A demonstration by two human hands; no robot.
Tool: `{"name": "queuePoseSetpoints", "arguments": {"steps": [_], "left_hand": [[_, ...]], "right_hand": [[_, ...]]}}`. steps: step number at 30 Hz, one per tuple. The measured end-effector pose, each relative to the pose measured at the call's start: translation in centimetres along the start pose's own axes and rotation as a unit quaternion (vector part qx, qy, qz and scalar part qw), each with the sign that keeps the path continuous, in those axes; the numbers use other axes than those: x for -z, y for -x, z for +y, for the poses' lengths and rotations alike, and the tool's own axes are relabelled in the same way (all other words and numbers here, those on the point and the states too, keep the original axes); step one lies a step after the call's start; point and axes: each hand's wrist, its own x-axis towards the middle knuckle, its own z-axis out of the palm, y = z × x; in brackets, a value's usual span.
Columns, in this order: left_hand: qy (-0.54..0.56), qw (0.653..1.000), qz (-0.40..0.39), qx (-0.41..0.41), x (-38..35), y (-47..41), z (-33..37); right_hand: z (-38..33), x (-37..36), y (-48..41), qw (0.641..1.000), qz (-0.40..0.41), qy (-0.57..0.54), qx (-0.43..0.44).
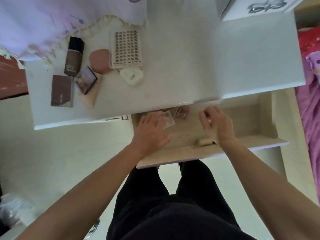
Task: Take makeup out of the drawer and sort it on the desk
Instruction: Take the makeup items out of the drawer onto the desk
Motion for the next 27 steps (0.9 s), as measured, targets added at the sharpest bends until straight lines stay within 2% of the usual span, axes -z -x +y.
{"name": "queuePoseSetpoints", "arguments": {"steps": [1,3,4,6,11,15,19,22,24,27], "left_hand": [[-0.005,0.999,-0.045,-0.004,-1.5,0.1,1.0],[-0.034,0.988,-0.151,0.019,-4.5,-0.1,2.3],[-0.052,0.978,-0.196,0.038,-5.7,-0.6,2.6],[-0.087,0.962,-0.246,0.08,-7.9,-2.1,2.8],[-0.081,0.95,-0.25,0.17,-10.4,-6.6,1.4],[-0.066,0.943,-0.255,0.203,-11.8,-9.1,0.4],[-0.088,0.949,-0.233,0.196,-13.6,-8.3,1.8],[-0.075,0.952,-0.246,0.167,-14.1,-5.3,3.6],[-0.078,0.946,-0.281,0.141,-14.3,-3.1,4.5],[-0.078,0.939,-0.312,0.123,-14.4,-0.8,4.5]], "right_hand": [[1.9,-0.5,0.6,0.997,-0.075,0.031,-0.004],[4.9,-1.5,1.2,0.966,-0.234,0.107,-0.018],[6.2,-2.1,1.3,0.949,-0.284,0.133,-0.026],[7.8,-3.3,1.5,0.934,-0.318,0.16,-0.04],[10.0,-5.5,0.8,0.932,-0.331,0.142,-0.05],[11.5,-5.6,-1.1,0.936,-0.328,0.126,-0.001],[11.4,-5.1,-3.2,0.984,-0.158,0.082,0.01],[11.1,-4.4,-5.0,0.99,-0.05,0.13,0.035],[11.0,-4.3,-6.6,0.986,-0.064,0.154,0.027],[11.0,-5.0,-8.7,0.974,-0.133,0.184,0.012]]}}
